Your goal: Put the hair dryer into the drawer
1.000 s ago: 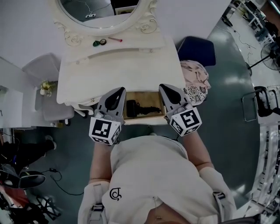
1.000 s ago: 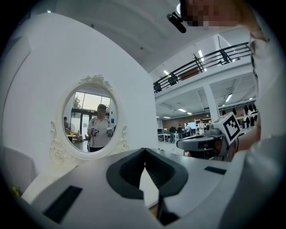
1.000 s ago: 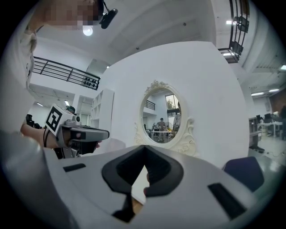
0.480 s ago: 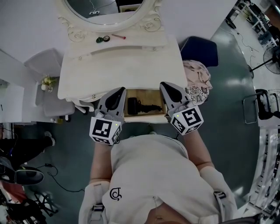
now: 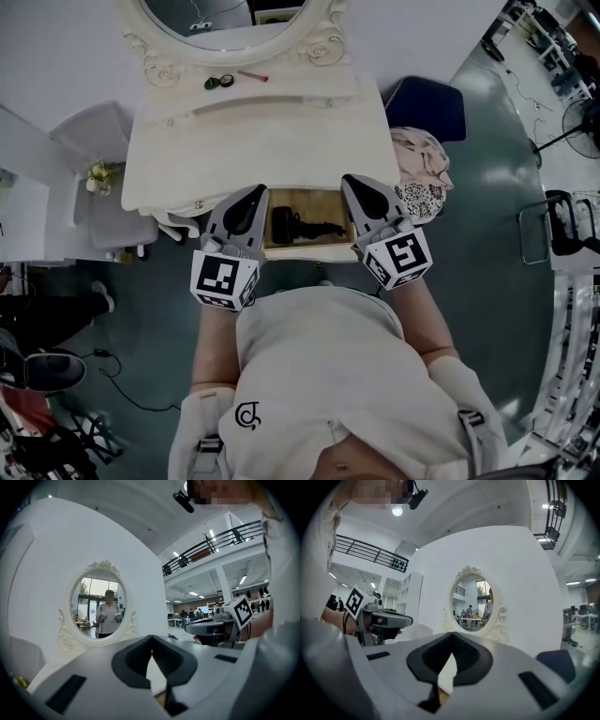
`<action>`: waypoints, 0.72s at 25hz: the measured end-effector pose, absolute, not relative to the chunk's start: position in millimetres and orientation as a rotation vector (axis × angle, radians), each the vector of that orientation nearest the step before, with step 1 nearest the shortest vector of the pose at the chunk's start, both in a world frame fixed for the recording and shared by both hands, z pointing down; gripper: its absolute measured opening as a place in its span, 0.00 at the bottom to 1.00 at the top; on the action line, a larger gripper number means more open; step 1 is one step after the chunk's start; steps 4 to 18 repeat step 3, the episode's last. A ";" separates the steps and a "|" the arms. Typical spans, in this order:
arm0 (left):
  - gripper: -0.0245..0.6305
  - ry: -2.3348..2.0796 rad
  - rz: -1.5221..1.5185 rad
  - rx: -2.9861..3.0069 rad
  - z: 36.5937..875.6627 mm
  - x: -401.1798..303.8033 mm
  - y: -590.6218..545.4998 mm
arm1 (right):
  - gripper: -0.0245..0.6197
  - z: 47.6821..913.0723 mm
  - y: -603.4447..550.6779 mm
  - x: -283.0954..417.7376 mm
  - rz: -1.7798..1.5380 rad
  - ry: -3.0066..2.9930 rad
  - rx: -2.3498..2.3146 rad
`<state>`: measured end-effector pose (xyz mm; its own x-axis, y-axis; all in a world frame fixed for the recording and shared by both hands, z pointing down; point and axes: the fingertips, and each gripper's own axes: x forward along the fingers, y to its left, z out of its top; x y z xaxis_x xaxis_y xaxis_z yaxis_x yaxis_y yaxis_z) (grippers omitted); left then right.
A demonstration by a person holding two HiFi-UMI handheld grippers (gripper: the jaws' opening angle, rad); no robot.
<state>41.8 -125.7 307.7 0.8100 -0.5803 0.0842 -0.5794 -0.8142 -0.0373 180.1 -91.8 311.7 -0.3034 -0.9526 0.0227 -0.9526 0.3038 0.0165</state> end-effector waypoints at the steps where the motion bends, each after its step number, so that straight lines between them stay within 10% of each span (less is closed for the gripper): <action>1: 0.06 0.952 -0.148 -2.976 307.4 41.9 -125.3 | 0.05 312.1 -91.5 179.1 -0.003 -2.514 1.831; 18: 0.06 0.944 -0.158 -2.968 306.4 42.0 -124.4 | 0.05 312.5 -91.3 177.1 -0.008 -2.515 1.822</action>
